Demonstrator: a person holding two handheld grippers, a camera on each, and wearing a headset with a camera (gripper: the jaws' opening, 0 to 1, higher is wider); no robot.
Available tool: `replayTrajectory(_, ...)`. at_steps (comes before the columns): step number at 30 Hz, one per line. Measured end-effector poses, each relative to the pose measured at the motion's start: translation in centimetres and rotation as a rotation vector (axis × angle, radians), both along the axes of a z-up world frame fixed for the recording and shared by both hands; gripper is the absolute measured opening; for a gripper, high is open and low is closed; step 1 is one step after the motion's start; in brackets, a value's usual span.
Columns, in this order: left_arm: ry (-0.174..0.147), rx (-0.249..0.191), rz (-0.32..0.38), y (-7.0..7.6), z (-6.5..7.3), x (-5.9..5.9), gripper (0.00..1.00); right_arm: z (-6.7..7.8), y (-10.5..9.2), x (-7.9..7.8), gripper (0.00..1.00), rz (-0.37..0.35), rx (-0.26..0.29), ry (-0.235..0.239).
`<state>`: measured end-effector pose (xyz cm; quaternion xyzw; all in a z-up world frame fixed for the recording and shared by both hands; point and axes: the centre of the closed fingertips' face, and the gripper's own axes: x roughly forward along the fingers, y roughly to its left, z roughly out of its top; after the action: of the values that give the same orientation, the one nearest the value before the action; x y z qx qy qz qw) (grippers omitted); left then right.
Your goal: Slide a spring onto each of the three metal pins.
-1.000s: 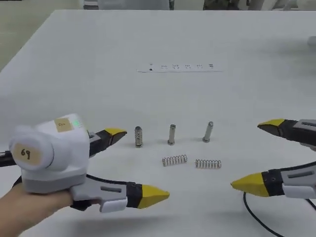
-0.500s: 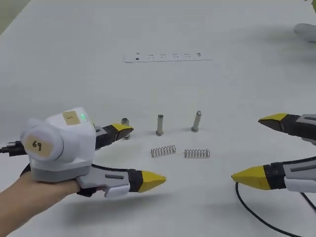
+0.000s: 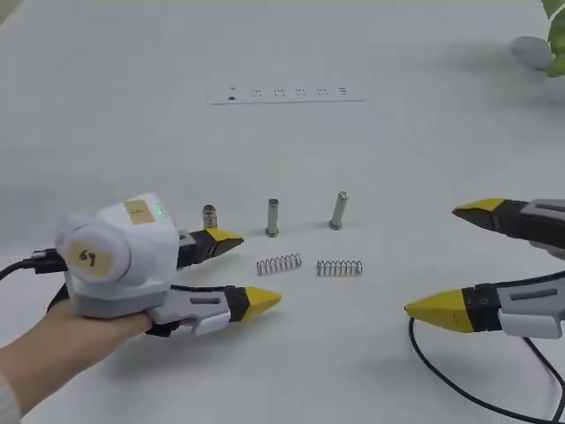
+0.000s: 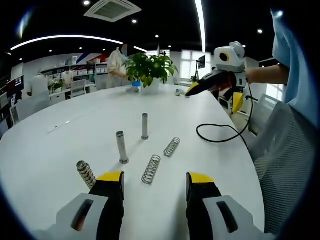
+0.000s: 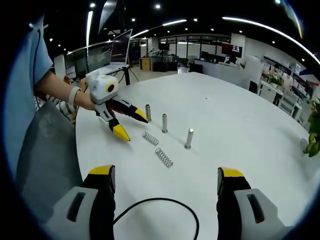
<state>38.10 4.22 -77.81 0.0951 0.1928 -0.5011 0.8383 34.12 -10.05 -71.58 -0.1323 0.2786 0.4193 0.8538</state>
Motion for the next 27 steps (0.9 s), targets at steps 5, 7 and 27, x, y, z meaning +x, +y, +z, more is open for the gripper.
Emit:
replayTrajectory(5, 0.013, 0.005, 0.005, -0.1, -0.5, 0.3, 0.33, 0.0, 0.0, -0.2, 0.82, -0.002, 0.002, 0.002)
replayTrajectory(7, 0.013, 0.005, 0.002, -0.2, -0.6, 0.3, 0.29, 0.0, 0.0, -0.2, 0.81, -0.004, 0.005, 0.005)
replayTrajectory(27, 0.019, 0.03, 0.019, -0.4, -2.0, 1.3, 0.12, -0.3, 0.1, -0.6, 0.78, -0.014, 0.019, 0.021)
